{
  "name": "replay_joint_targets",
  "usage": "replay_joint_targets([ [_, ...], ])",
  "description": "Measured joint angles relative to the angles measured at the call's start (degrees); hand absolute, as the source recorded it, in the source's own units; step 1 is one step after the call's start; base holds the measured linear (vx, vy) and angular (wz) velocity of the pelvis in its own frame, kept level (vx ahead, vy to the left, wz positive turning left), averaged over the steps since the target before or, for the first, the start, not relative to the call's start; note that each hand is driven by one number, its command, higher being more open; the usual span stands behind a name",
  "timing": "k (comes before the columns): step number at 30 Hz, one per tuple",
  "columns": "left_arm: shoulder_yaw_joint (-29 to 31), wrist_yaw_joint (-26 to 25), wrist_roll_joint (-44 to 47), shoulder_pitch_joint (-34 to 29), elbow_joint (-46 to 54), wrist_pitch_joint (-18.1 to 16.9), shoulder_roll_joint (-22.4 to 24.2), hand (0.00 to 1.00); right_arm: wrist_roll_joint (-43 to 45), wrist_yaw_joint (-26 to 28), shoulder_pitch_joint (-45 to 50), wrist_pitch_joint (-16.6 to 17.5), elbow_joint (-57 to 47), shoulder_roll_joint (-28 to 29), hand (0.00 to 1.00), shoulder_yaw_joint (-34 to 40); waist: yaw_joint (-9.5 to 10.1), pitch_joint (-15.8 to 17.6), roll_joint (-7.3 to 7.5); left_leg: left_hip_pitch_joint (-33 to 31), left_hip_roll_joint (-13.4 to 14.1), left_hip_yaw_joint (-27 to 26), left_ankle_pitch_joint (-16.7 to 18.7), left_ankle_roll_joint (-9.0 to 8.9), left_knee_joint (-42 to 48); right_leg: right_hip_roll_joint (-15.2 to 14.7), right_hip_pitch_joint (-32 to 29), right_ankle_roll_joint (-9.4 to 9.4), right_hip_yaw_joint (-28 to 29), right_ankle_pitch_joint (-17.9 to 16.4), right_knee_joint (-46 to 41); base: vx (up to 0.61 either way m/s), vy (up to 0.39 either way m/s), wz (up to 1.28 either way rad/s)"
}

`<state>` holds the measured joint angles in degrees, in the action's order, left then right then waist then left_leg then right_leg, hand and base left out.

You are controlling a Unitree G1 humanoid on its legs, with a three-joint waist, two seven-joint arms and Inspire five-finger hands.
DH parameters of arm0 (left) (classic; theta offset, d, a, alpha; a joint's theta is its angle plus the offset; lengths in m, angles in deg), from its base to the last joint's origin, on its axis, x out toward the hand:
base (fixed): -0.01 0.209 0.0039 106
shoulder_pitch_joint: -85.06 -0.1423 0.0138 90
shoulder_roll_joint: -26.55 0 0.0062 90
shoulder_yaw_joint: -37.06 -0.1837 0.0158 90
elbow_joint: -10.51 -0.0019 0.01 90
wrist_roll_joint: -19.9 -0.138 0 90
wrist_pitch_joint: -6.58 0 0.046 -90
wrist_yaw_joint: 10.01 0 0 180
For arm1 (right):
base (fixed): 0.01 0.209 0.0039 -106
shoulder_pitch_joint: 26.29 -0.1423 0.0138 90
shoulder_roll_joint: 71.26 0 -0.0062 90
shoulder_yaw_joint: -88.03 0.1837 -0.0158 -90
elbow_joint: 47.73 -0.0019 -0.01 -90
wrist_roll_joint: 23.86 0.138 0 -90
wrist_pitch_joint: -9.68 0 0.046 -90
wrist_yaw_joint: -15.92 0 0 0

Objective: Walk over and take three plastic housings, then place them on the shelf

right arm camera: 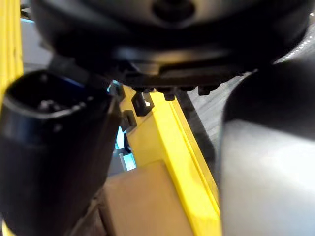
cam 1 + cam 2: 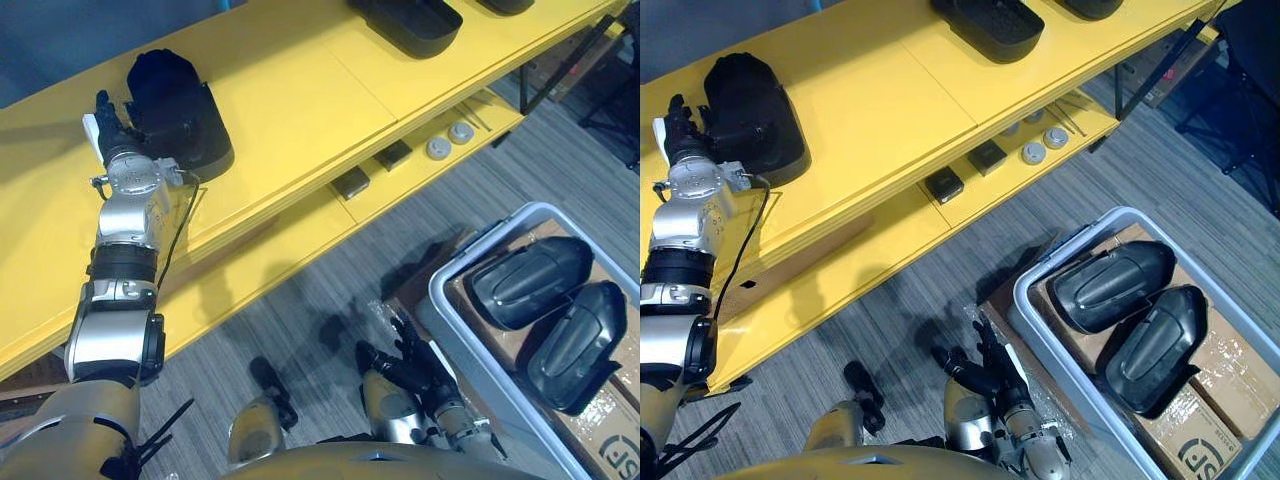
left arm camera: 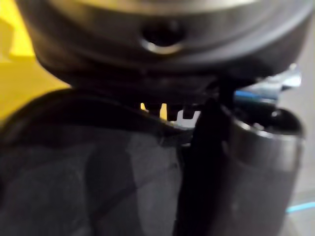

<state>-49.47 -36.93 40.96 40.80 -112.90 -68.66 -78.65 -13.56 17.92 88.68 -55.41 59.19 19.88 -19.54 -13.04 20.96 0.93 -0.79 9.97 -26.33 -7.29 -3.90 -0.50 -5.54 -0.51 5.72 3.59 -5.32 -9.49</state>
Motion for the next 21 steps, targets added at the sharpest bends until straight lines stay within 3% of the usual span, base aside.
replay_joint_targets([
  [7, -2.5, -2.4, 1.7, -3.9, 1.6, -11.3, 2.5, 1.0, -2.1, -0.1, -0.4, 7.4, -10.9, 2.8, 1.0, -0.9, -0.19, -3.5, -0.07, 1.9, -1.6, 1.1, -0.9, 0.22, -2.1, -0.4, 1.9, 0.3, -0.8, -0.5, 0.7, 0.03, 0.007, 0.07],
  [12, -1.9, -3.0, -3.1, -7.5, 18.3, -21.5, 2.5, 1.0, -4.4, -0.8, -3.0, 9.4, -19.8, 2.5, 1.0, 1.6, 0.39, -6.2, -0.44, 2.8, -2.7, 3.3, -1.8, 0.82, -3.8, -1.0, 3.3, 0.49, -3.0, -0.9, 0.6, 0.02, 0.002, 0.21],
  [15, -1.6, -1.3, -3.5, -11.4, 25.3, -24.2, 2.4, 1.0, -6.4, -2.0, -5.0, 9.5, -23.6, 1.1, 1.0, 2.2, 0.85, -8.9, -1.44, 3.3, -3.4, 4.5, -2.0, 0.88, -4.3, -1.5, 4.6, 0.69, -4.3, -1.5, 0.6, 0.02, 0.001, 0.24],
  [18, -0.2, 0.2, -3.7, -18.9, 32.5, -25.5, 4.7, 1.0, -7.9, -2.9, -8.2, 9.5, -28.3, 0.5, 1.0, 3.3, 2.02, -10.5, -3.17, 3.3, -3.5, 6.7, -2.2, 1.04, -4.3, -1.6, 5.8, 0.58, -6.5, -2.0, 0.6, -0.03, -0.021, 0.37],
  [21, 1.0, 0.9, -3.9, -31.7, 39.8, -27.2, 11.1, 1.0, -5.4, -0.5, -12.7, 9.4, -30.7, -0.8, 1.0, 4.7, 4.09, -11.3, -4.14, 2.9, -3.6, 10.6, -2.4, 0.69, -4.4, -1.5, 6.9, -0.38, -10.1, -3.3, 0.4, -0.07, -0.039, 0.49],
])
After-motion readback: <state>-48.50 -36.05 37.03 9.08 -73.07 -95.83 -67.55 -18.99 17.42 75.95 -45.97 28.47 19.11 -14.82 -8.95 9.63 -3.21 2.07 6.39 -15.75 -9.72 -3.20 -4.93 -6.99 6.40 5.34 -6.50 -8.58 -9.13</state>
